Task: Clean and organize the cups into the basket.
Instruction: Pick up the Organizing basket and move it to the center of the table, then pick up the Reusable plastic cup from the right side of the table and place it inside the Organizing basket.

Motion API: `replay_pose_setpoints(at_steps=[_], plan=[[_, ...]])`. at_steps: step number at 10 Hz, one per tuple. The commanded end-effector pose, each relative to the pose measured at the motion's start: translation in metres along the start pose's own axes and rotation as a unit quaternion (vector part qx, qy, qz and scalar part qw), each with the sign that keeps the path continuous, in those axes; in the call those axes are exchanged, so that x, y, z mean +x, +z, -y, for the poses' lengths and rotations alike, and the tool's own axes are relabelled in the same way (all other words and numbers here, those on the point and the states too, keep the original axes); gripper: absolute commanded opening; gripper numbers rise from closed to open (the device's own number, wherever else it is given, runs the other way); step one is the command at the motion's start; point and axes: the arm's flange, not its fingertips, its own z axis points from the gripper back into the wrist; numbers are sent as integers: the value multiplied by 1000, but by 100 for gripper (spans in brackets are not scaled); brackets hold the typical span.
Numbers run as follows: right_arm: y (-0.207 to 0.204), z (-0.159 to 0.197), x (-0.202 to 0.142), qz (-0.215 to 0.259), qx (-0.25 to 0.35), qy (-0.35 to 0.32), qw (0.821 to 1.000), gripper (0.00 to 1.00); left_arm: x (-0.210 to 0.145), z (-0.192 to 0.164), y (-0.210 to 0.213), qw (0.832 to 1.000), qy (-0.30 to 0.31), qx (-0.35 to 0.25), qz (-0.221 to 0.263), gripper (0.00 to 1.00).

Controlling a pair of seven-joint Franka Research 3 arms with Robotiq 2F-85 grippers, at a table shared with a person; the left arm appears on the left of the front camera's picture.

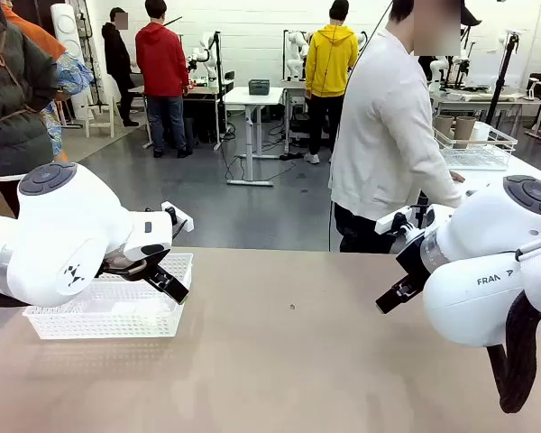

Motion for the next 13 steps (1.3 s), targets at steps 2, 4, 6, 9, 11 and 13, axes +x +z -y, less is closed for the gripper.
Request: replay_pose_setpoints(at_steps=[2, 4, 6, 9, 11, 13], plan=[[0, 0, 0, 0, 0, 0, 1000, 100, 0, 0, 0, 1000, 0, 0, 0, 100], [0, 0, 0, 0, 0, 0, 1000, 100, 0, 0, 0, 1000, 0, 0, 0, 100], [0, 0, 0, 0, 0, 0, 1000, 100, 0, 0, 0, 1000, 0, 0, 0, 100], [0, 0, 0, 0, 0, 0, 1000, 100, 0, 0, 0, 1000, 0, 0, 0, 100], [0, 0, 0, 0, 0, 0, 1000, 100, 0, 0, 0, 1000, 0, 0, 0, 100], [0, 0, 0, 0, 0, 0, 1000, 100, 0, 0, 0, 1000, 0, 0, 0, 100]])
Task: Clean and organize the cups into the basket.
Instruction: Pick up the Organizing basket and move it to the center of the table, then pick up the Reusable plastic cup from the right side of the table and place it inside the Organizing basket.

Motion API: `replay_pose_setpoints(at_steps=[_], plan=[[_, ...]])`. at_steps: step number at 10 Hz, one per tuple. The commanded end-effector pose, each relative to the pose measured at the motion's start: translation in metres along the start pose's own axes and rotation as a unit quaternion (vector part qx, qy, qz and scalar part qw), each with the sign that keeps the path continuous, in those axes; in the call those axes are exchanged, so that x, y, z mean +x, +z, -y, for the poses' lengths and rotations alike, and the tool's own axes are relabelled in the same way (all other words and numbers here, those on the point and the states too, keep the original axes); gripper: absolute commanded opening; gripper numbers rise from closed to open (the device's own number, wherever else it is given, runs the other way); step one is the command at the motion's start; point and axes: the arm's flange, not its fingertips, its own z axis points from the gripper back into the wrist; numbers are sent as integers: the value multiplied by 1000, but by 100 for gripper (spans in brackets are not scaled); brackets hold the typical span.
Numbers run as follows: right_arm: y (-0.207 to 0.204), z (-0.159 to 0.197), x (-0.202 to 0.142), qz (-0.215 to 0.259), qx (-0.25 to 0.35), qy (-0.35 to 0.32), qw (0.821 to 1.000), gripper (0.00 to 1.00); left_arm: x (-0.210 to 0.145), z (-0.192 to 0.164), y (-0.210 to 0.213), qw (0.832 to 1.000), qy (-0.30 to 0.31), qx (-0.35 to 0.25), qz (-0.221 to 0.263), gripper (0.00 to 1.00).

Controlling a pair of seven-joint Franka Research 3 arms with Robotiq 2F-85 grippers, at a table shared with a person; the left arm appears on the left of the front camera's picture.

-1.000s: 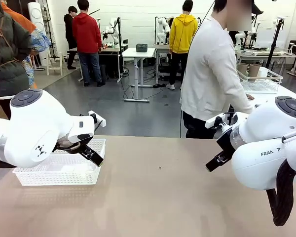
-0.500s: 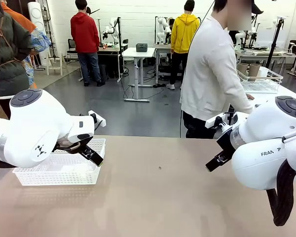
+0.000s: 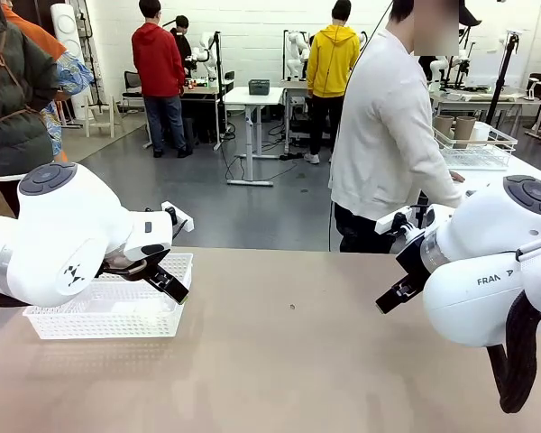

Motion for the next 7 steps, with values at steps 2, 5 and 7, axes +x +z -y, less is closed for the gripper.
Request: replay_pose_setpoints(at_steps=[2, 5, 7], plan=[[0, 0, 0, 0, 0, 0, 1000, 100, 0, 0, 0, 1000, 0, 0, 0, 100], [16, -9, -9, 5, -13, 18, 1000, 100, 0, 0, 0, 1000, 0, 0, 0, 100], [80, -23, -23, 0, -15, 15, 1000, 100, 9, -1, 62, 999, -24, -22, -17, 100]])
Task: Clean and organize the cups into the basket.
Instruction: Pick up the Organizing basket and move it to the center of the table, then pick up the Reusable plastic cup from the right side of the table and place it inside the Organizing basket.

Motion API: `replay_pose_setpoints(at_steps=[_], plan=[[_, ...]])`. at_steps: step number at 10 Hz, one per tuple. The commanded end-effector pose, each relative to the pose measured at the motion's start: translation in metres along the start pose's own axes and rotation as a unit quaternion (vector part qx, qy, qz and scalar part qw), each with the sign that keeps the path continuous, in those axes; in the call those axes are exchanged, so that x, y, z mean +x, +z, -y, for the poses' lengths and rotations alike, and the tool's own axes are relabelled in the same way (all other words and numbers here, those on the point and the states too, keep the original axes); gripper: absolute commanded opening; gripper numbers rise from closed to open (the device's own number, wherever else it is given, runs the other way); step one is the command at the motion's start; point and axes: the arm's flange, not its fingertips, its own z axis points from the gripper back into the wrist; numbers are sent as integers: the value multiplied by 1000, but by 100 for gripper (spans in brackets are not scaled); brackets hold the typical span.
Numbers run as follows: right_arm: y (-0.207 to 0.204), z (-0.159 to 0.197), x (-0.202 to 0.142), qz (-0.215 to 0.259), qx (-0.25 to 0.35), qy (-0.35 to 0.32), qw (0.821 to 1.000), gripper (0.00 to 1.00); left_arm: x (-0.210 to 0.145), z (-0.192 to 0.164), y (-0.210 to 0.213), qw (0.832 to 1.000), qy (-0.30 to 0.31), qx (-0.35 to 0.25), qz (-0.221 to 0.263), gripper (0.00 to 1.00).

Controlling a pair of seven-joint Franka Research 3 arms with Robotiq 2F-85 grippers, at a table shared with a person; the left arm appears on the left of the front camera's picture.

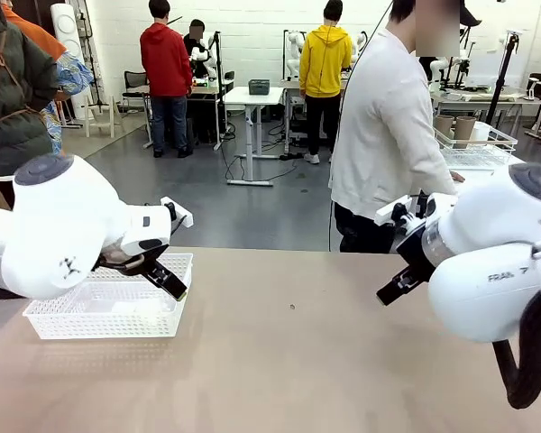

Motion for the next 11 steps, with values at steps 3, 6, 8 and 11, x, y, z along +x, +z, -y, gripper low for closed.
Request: replay_pose_setpoints(at_steps=[3, 6, 8, 11], plan=[[167, -15, -53, -49, -9, -20, 999, 100, 20, 2, 148, 998, -62, -15, -6, 100], [230, -21, -50, -29, -42, -32, 998, 100, 30, 1, 199, 998, -60, 24, 18, 100], [208, -7, -29, -38, -20, -19, 999, 100, 26, 3, 191, 998, -61, 1, 11, 100], [223, -11, -36, -38, -24, -22, 999, 100, 26, 3, 198, 998, -61, 2, 8, 100]])
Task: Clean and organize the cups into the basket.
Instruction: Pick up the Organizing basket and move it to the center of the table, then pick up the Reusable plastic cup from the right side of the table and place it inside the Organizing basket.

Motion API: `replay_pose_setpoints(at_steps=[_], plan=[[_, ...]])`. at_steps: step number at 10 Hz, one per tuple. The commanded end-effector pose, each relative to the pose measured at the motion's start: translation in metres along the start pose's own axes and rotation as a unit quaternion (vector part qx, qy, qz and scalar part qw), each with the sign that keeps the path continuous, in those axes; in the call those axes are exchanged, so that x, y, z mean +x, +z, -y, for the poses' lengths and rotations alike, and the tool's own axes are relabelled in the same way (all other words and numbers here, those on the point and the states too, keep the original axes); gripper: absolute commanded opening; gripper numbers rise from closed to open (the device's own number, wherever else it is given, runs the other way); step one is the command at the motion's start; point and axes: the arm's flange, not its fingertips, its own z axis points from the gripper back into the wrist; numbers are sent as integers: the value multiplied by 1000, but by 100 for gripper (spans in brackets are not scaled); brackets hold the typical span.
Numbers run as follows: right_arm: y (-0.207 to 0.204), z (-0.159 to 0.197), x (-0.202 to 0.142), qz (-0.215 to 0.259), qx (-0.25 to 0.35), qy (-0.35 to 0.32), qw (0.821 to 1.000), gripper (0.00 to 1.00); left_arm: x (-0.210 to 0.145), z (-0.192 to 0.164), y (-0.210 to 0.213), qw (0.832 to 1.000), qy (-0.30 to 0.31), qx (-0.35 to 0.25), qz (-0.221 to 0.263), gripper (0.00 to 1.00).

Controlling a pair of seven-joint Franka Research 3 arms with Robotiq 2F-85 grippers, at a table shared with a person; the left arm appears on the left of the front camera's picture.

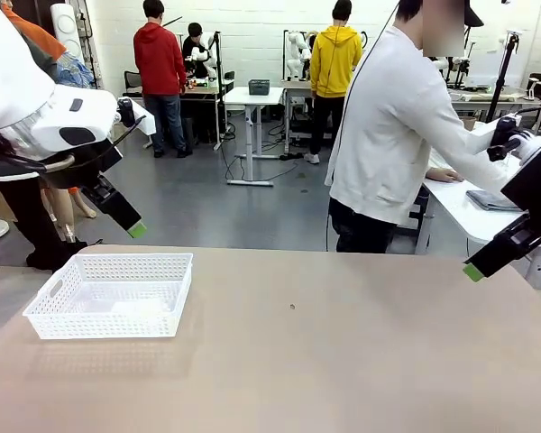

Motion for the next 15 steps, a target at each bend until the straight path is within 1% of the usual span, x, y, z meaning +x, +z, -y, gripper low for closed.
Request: replay_pose_setpoints(at_steps=[1, 2, 3, 4, 5, 6, 7, 8, 9, 10, 11, 12, 13, 14, 15], plan=[[7, 60, 2, 17, 218, -81, 972, 100, 0, -47, 2, 977, 137, -158, 49, 100], [-6, 107, -5, 37, 365, -139, 920, 100, -9, -87, 2, 910, 251, -320, 77, 100], [-27, 143, -17, 51, 409, -198, 889, 100, -23, -119, -3, 839, 318, -436, 69, 100], [-47, 168, -27, 61, 459, -228, 857, 100, -31, -147, -9, 769, 364, -522, 68, 100], [-71, 195, -40, 58, 525, -250, 812, 100, -39, -171, -21, 722, 396, -564, 60, 100], [-95, 218, -56, 45, 588, -268, 762, 100, -51, -190, -35, 689, 440, -574, 50, 100], [-118, 235, -73, 34, 633, -284, 720, 100, -70, -211, -46, 656, 494, -570, 32, 100], [-139, 253, -90, 30, 625, -330, 707, 100, -91, -234, -56, 627, 539, -562, 37, 100], [-154, 269, -108, 38, 624, -359, 693, 100, -111, -250, -66, 606, 568, -556, 41, 100], [-161, 281, -125, 52, 621, -382, 683, 100, -127, -257, -70, 594, 586, -549, 49, 100], [-164, 290, -142, 57, 612, -403, 678, 100, -144, -267, -69, 580, 601, -546, 65, 100], [-164, 298, -160, 56, 589, -436, 678, 100, -161, -276, -61, 578, 615, -530, 78, 100], [-161, 306, -179, 53, 558, -469, 683, 100, -175, -282, -50, 579, 627, -513, 92, 100], [-153, 313, -202, 63, 541, -491, 679, 100, -189, -283, -37, 581, 633, -500, 104, 100], [-145, 317, -219, 77, 532, -501, 678, 100, -207, -287, -25, 589, 641, -479, 112, 100]])
